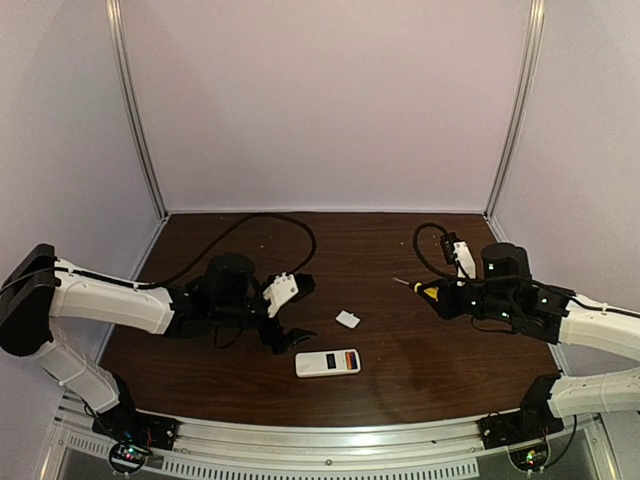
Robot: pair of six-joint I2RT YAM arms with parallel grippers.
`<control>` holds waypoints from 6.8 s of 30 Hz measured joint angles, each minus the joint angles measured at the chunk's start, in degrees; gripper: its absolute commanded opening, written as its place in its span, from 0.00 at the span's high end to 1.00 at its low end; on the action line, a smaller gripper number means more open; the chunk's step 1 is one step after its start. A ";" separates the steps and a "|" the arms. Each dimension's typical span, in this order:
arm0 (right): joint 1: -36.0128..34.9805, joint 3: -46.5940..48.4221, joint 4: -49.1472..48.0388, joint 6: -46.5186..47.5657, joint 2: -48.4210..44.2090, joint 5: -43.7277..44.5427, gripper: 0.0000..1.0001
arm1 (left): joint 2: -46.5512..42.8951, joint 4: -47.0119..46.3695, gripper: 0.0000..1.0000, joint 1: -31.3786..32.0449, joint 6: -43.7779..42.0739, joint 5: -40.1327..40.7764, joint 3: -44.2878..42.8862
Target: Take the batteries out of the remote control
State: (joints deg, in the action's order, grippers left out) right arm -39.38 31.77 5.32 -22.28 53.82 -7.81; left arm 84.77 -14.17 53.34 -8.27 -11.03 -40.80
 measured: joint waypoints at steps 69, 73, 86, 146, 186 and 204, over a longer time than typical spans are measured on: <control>0.31 2.05 0.48 0.04 2.23 -0.96 1.00 | 27.50 -35.45 0.40 0.35 -0.59 -16.79 7.98; 0.31 2.05 0.48 0.04 2.23 -0.98 1.00 | 27.63 -34.62 0.54 0.39 -1.57 -17.14 7.21; 0.33 2.43 0.70 0.55 2.23 -0.96 1.00 | 20.52 -22.14 0.72 0.46 -6.60 -14.40 4.26; -0.66 16.31 5.79 22.93 10.08 -13.00 1.00 | -12.17 3.52 1.00 -5.88 -42.01 2.45 5.22; -16.39 28.70 18.67 37.42 18.16 -2.54 1.00 | -12.61 2.32 1.00 -4.96 -44.57 1.68 6.19; -20.39 32.59 20.33 41.42 24.17 2.47 1.00 | -11.32 5.01 1.00 -4.37 -44.30 -0.61 5.29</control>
State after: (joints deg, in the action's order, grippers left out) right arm -59.77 64.36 25.65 19.14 78.00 -5.34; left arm 73.45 -9.17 48.97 -52.58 -11.64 -35.51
